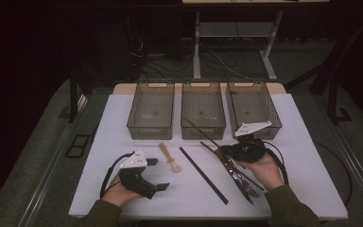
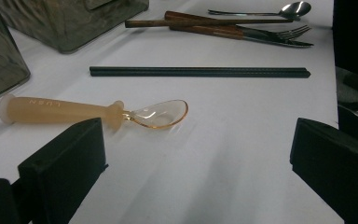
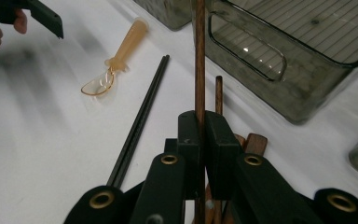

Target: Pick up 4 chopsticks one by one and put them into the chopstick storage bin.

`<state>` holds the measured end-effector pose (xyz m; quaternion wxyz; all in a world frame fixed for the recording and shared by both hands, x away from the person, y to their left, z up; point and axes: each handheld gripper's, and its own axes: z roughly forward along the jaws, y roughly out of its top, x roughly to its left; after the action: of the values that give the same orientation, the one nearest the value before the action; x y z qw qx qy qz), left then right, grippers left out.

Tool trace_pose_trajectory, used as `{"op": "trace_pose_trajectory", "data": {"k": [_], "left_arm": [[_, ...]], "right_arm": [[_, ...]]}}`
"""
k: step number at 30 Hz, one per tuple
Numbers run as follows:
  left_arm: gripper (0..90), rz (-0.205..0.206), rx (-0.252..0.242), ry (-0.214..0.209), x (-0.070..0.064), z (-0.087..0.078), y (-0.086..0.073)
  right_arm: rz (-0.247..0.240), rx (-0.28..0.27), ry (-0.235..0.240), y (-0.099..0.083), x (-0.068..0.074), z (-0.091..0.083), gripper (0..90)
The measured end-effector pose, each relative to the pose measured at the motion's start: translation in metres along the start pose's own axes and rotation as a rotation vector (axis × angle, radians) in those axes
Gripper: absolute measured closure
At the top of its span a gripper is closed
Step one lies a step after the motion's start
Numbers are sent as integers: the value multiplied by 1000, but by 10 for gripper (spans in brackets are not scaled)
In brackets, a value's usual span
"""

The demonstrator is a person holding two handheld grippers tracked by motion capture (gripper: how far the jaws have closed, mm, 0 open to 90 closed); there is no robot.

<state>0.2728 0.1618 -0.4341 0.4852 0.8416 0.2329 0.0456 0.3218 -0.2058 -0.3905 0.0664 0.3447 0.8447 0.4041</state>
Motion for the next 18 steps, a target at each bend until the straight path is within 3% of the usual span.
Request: {"op": "trace_pose_trajectory", "data": {"k": [18], "left_arm": [[24, 6, -4, 0, 0, -2, 1]], "right_arm": [[18, -33, -8, 44, 4, 24, 851]]}}
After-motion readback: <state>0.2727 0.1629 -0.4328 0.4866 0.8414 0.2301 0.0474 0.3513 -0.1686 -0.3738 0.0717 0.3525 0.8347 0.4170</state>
